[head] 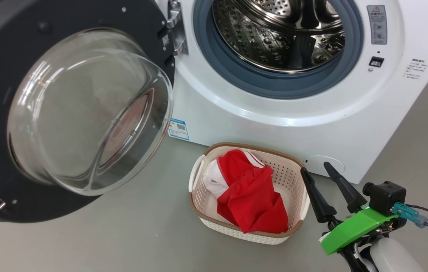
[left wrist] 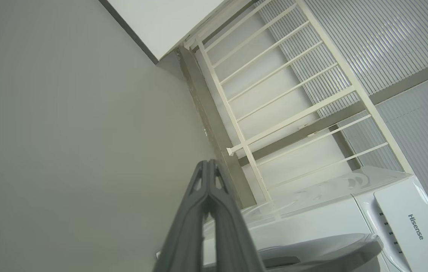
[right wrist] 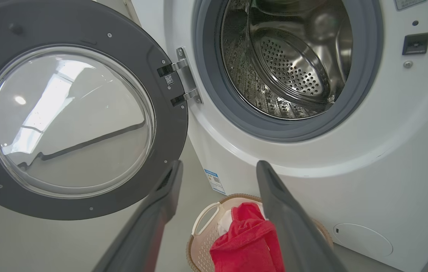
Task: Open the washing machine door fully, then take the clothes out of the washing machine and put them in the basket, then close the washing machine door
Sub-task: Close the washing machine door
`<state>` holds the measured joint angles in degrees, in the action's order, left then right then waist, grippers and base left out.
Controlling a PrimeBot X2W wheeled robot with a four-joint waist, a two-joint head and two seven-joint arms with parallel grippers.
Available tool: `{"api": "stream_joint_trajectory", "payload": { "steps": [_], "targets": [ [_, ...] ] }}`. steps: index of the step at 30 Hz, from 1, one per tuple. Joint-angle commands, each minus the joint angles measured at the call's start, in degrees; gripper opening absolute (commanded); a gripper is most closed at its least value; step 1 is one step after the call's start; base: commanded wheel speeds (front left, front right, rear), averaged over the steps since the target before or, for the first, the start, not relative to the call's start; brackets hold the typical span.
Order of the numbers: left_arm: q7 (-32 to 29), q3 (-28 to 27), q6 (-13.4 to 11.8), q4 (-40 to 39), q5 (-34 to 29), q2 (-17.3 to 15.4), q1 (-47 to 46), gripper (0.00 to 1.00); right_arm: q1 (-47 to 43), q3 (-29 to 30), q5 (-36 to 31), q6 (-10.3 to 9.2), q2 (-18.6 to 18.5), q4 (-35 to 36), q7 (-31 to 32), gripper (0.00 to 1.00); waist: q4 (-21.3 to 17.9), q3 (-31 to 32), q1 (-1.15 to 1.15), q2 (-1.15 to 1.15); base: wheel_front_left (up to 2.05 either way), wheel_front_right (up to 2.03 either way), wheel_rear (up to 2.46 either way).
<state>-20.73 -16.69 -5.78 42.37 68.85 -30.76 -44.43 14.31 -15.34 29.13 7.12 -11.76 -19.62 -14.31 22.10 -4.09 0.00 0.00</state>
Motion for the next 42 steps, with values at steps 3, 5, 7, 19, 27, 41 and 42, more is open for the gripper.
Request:
{"api": "stream_joint_trajectory", "payload": {
  "steps": [3,5,7,19,27,41,42],
  "targets": [
    [-1.61,-1.08,0.43,-0.03,0.78,-3.76,-2.41,0.0,1.72,-0.76,-0.31,0.36,-0.12,1.61,-0.69,1.0,-0.58,-0.39,0.0,0.0,0.0,0.0,0.0],
    [-2.86,-0.78,0.24,0.83,1.05,-3.82,-2.8,0.0,1.83,-0.72,-0.32,0.36,-0.19,1.67,-0.69,1.0,-0.85,-0.51,0.0,0.0,0.0,0.0,0.0],
    [-4.35,-0.24,0.0,1.45,1.19,-3.82,-3.03,0.0,1.93,-0.64,-0.33,0.36,-0.26,1.72,-0.69,1.0,-1.07,-0.63,0.0,0.0,0.0,0.0,0.0],
    [-10.52,1.9,-0.11,1.4,1.99,-3.03,-2.19,0.0,2.28,-0.31,-0.39,0.36,-0.41,1.77,-0.69,1.0,-1.89,-1.13,0.0,0.0,0.0,0.0,0.0],
    [-16.43,2.79,-1.21,-1.32,3.59,-2.46,-0.57,0.0,2.07,0.11,-0.38,0.36,-0.02,1.49,-0.69,1.0,-2.04,-0.72,0.0,0.0,0.0,0.0,0.0],
    [-28.72,4.88,-2.01,-11.68,7.39,-1.19,5.4,0.0,1.23,0.32,-0.24,0.36,0.5,1.54,-0.69,1.0,-1.91,0.55,0.0,0.0,0.0,0.0,0.0],
    [-29.9,5.04,-2.22,-12.98,7.85,-1.06,6.07,0.0,1.12,0.35,-0.22,0.36,0.52,1.53,-0.69,1.0,-1.9,0.68,0.0,0.0,0.0,0.0,0.0]
  ]
}}
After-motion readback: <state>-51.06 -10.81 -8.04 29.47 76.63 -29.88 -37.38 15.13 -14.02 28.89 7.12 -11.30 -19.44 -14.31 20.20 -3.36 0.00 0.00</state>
